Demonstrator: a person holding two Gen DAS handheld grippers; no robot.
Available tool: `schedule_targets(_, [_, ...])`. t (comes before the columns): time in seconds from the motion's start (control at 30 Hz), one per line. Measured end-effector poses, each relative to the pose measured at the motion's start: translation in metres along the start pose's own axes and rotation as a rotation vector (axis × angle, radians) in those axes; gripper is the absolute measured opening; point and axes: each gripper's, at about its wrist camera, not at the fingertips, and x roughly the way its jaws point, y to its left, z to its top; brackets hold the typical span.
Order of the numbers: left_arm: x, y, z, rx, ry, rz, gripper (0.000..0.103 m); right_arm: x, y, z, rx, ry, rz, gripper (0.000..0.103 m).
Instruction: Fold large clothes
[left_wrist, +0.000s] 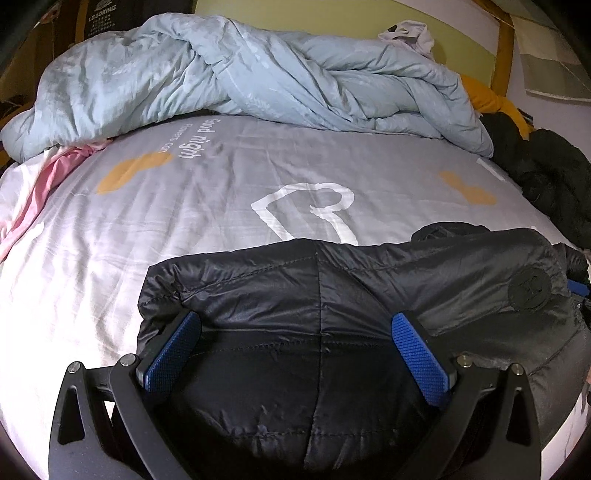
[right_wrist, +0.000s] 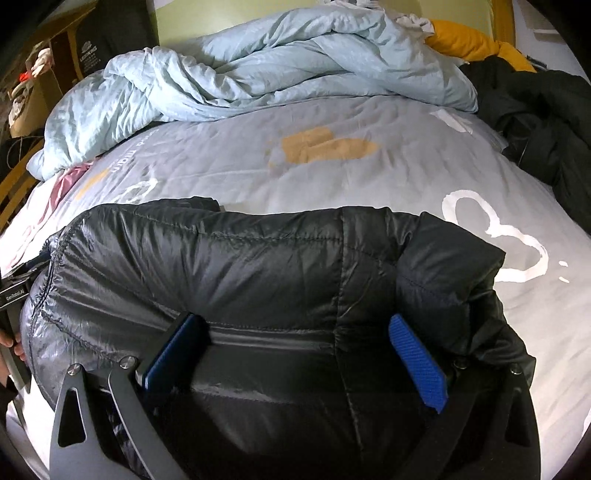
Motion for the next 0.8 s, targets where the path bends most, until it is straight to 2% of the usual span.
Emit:
schedule_targets(0.7, [-0.001,-0.001,0.001,-0.004,-0.016,0.006,0.102,-0.001,0.004,-0.001,-0.01,-0.006,-0.01,0.103])
schedule_targets(0.73, [-0.006,0.002,0.002,-0.023,-0.044,0.002,0.1,-0.001,0.004,-0.001,-0.012,-0.003,-0.012,0.103])
schedule_targets(0.77, [-0.015,0.005,0.004,-0.04,-0.081,-0.003,0.091,-0.001,0.005,-0.001,-0.013,0.002,-0.016,0.103])
schedule_targets(0.8, [-0.027,0.006,0.006,-0.051,-0.131,-0.015,0.087,0.0,0.005,0.0,-0.016,0.009,-0.019,0.103])
